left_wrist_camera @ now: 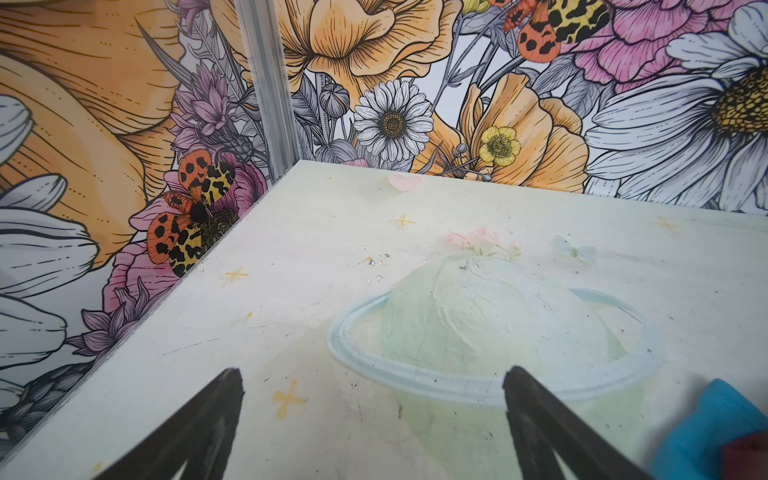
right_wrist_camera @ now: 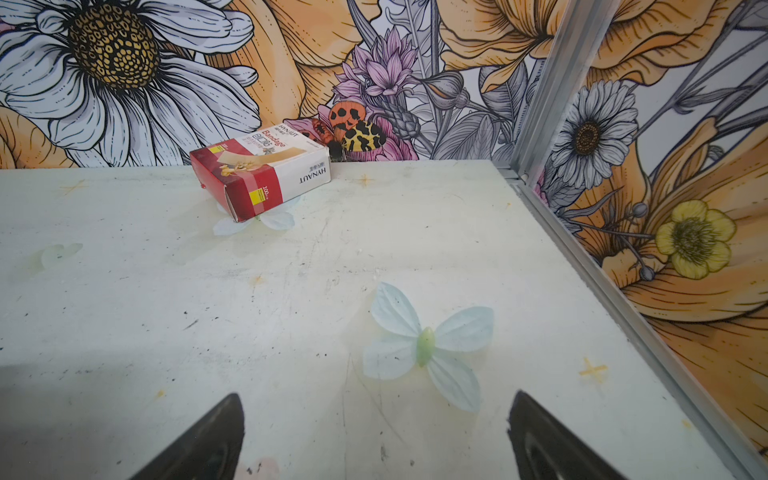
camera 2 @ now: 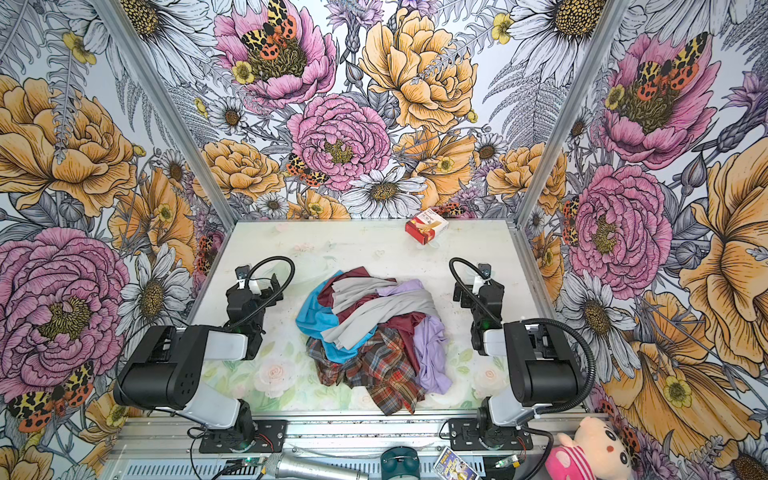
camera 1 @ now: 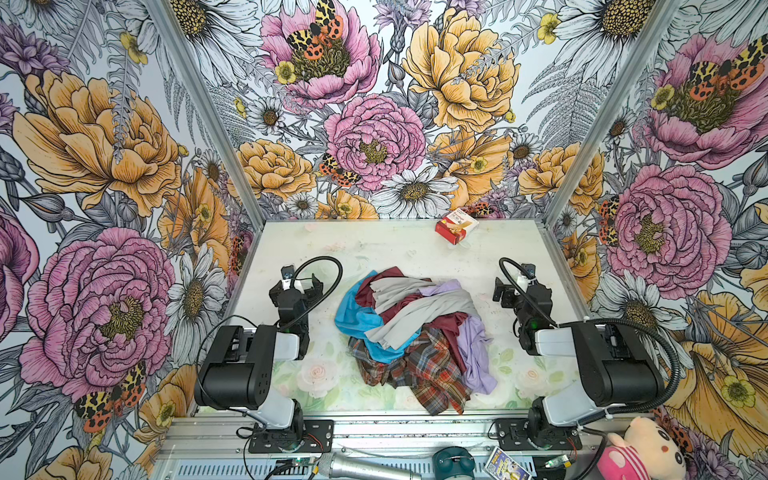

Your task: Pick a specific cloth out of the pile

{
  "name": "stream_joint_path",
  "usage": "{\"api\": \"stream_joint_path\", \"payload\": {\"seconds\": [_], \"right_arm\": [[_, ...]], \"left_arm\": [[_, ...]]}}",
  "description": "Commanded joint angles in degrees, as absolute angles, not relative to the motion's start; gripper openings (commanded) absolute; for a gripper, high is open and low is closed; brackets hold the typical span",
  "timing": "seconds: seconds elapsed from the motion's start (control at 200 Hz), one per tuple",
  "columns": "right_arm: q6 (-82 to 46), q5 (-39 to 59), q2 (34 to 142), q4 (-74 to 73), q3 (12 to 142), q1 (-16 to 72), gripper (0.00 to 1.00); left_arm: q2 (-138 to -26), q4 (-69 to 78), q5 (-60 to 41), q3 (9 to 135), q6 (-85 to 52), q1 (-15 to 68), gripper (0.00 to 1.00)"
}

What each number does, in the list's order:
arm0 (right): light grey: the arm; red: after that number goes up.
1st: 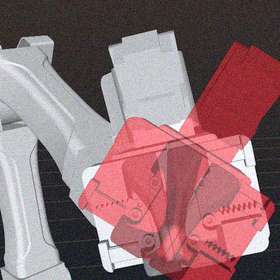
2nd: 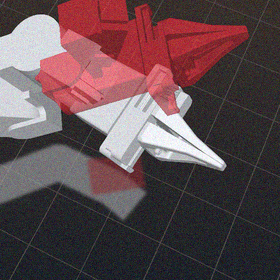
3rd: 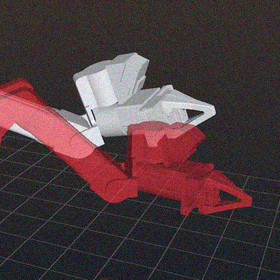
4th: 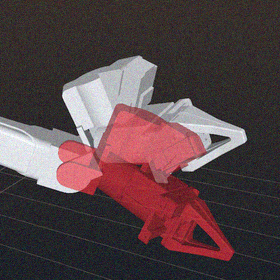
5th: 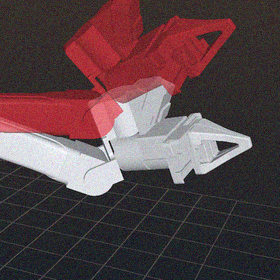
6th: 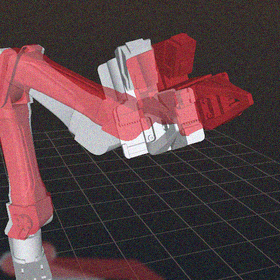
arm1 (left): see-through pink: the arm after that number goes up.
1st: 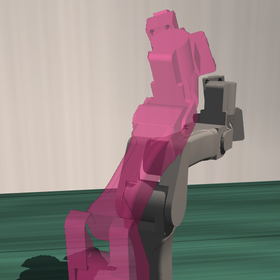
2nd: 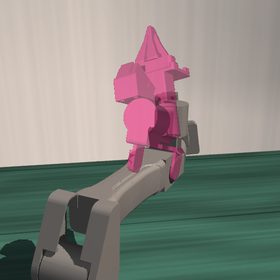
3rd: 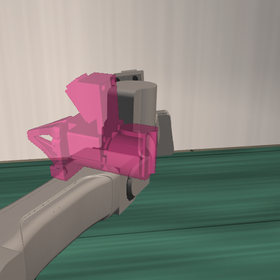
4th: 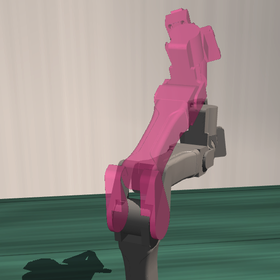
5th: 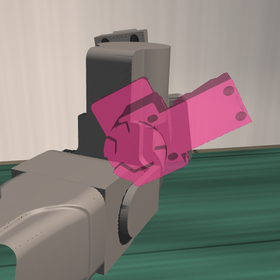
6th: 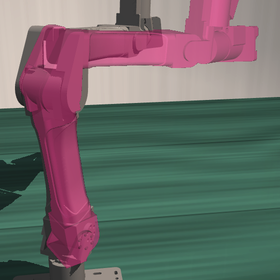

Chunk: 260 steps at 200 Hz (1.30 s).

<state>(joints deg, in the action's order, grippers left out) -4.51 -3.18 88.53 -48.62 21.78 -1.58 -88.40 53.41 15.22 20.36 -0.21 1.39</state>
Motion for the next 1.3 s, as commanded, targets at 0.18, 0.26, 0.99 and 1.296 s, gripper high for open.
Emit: {"api": "stream_joint_path", "payload": {"seconds": [0.18, 0.26, 0.99, 1.296], "right_arm": [[-5.0, -3.3, 88.1, -50.7, 22.0, -2.0, 1.0], [-5.8, -3.7, 88.0, -52.6, 21.1, -2.5, 1.0], [-5.0, -18.9, 69.7, -45.8, 15.4, 4.5, 0.99], [-14.1, -22.1, 63.4, -9.4, 34.4, 10.3, 0.99]], "left_arm": [[-88.8, 55.1, 17.9, 20.9, 0.0, 2.7, 0.99], [-88.5, 55.5, 19.1, 20.5, 1.0, 3.8, 0.99], [-77.6, 13.3, 24.9, 39.4, -1.0, 10.2, 0.99], [-79.8, -20.8, 17.4, 58.1, -18.0, 10.9, 0.99]]}}
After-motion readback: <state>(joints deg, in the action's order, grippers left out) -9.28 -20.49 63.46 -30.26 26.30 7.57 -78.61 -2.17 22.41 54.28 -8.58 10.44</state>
